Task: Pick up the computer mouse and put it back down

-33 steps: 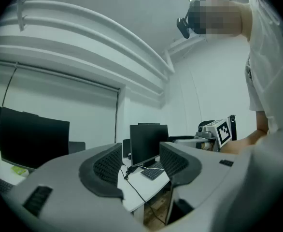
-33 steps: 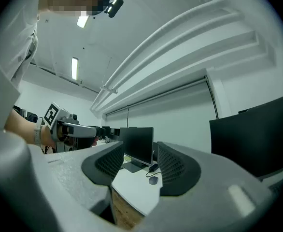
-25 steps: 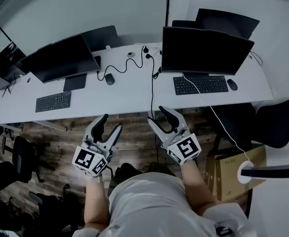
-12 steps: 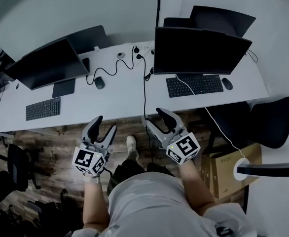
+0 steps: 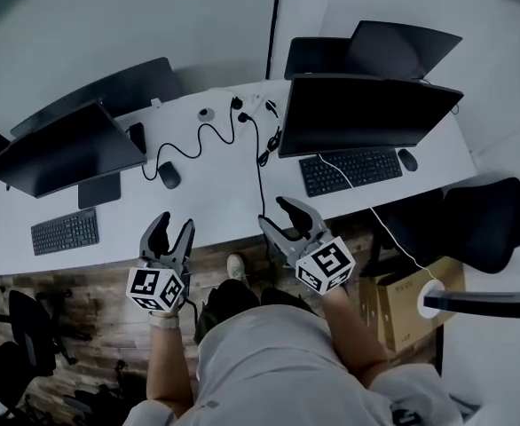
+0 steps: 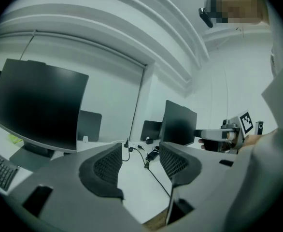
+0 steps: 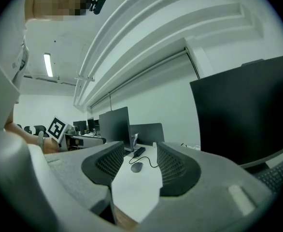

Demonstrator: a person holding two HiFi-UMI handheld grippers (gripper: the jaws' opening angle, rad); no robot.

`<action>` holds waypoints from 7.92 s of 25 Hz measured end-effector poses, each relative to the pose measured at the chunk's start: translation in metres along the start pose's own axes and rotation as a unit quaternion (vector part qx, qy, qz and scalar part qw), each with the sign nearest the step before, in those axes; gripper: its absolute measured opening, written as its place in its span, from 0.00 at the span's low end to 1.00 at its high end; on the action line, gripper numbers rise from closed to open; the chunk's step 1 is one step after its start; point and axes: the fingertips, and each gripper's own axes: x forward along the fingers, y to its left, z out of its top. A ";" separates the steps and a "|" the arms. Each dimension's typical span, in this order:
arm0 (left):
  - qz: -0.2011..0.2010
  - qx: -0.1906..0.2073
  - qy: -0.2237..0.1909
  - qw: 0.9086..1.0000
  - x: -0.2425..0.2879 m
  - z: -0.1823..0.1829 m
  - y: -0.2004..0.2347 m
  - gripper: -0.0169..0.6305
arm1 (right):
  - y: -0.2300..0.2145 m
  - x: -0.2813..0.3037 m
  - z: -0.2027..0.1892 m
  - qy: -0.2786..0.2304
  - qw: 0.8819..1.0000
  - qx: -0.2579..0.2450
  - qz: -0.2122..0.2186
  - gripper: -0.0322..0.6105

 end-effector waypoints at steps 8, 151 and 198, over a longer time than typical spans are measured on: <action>0.044 -0.038 0.053 0.997 0.048 -0.034 0.090 0.37 | -0.021 0.061 -0.013 0.042 0.998 0.013 -0.039 0.36; 0.167 0.049 0.070 0.982 -0.033 0.048 0.069 0.49 | 0.026 0.129 -0.005 0.065 0.987 0.077 0.121 0.36; -0.050 0.052 0.241 0.968 0.191 -0.097 0.043 0.49 | -0.105 0.020 -0.071 0.113 0.972 0.139 -0.149 0.36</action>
